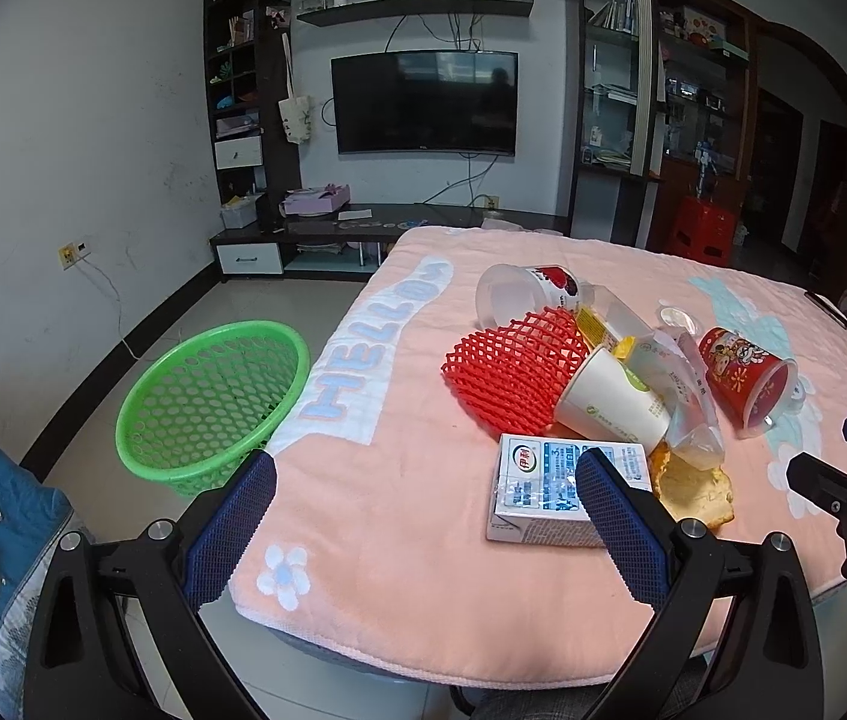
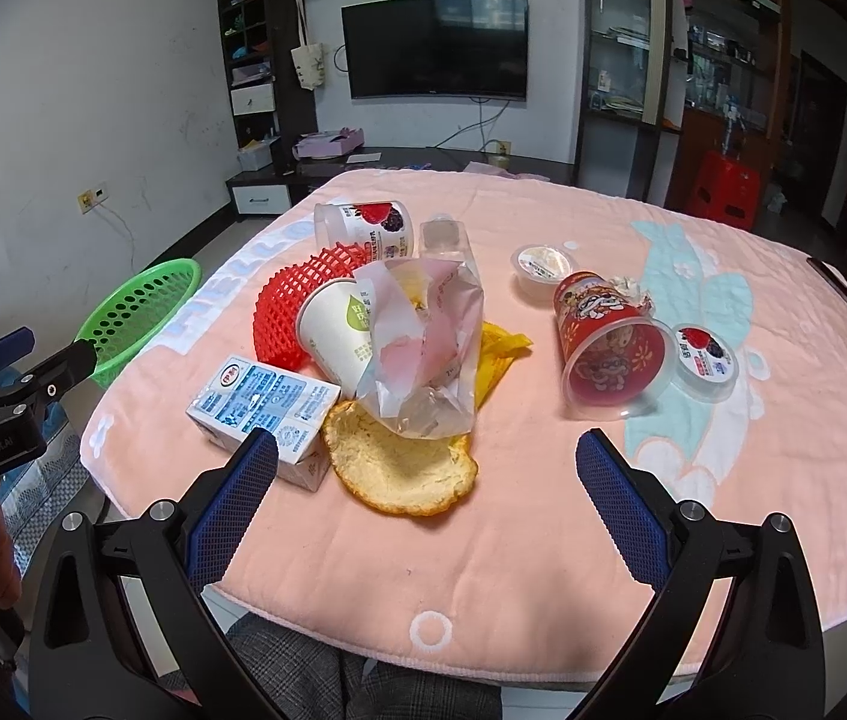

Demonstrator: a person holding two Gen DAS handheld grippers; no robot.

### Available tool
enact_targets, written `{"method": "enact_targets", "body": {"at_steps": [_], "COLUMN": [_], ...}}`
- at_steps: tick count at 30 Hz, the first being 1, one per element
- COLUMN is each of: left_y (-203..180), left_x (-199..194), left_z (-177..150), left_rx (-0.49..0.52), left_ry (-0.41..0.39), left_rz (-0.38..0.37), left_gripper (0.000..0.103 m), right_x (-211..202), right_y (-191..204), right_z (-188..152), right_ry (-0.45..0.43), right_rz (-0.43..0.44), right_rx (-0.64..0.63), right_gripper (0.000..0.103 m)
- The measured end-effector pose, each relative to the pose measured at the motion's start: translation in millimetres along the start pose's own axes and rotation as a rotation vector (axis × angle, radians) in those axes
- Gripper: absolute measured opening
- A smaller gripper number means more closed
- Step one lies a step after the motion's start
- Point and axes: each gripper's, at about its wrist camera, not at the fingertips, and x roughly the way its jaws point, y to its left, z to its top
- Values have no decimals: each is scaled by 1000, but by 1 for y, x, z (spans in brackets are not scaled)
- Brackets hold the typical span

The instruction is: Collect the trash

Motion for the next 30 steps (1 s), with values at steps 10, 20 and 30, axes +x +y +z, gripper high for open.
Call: {"method": "enact_targets", "body": {"at_steps": [10,20,30], "left_y": [-2,-5,-6], "left_x": [3,8,18], "left_z": [1,4,10], "left_rx": [13,27,49], "left_ry": [-3,1,17], "left_rz": [-5,-11,-26], "left_gripper": [97,97,97], "right_x": [1,5,14], "right_y": [0,-2,-8], "right_z": [0,2,5], "right_ry": [1,4,10], "right_rz": [1,5,14], "right_rx": [0,4,7], "right_gripper": [98,99,98]}}
